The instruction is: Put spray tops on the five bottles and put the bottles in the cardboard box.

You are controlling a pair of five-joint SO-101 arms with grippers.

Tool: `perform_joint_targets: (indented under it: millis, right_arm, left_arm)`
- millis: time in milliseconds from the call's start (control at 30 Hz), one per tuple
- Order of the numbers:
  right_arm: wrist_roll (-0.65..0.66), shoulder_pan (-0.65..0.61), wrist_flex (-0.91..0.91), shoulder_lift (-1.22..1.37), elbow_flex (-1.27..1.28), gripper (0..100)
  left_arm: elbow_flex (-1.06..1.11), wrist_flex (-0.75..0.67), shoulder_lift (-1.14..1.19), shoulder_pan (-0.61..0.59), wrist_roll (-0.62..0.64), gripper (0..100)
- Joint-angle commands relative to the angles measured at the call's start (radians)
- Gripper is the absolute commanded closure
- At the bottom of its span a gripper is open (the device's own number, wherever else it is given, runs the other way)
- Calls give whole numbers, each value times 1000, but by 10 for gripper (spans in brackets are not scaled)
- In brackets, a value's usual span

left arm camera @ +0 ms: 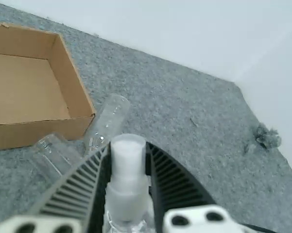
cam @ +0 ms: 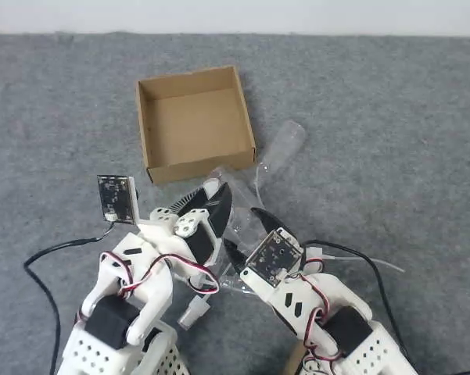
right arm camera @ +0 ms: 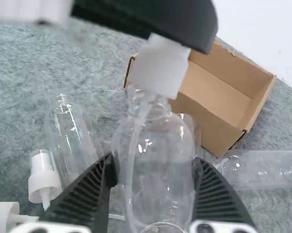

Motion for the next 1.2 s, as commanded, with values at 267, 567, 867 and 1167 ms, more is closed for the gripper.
perform_joint_targets:
  millis: [267,567,867,1167]
  right_arm:
    - [-2,31,-19,-21,-17,883]
    - [-55,56,-24,-21,-20,883]
    - [-57,56,-24,-21,-20,883]
    - [-58,56,-27,-21,-18,883]
  left_arm:
    - [-42,101,-54,8,-126,803]
    - [-41,201,-253,9,-126,720]
    - [-47,198,-265,0,-124,717]
    - [-51,146,-265,-117,-107,718]
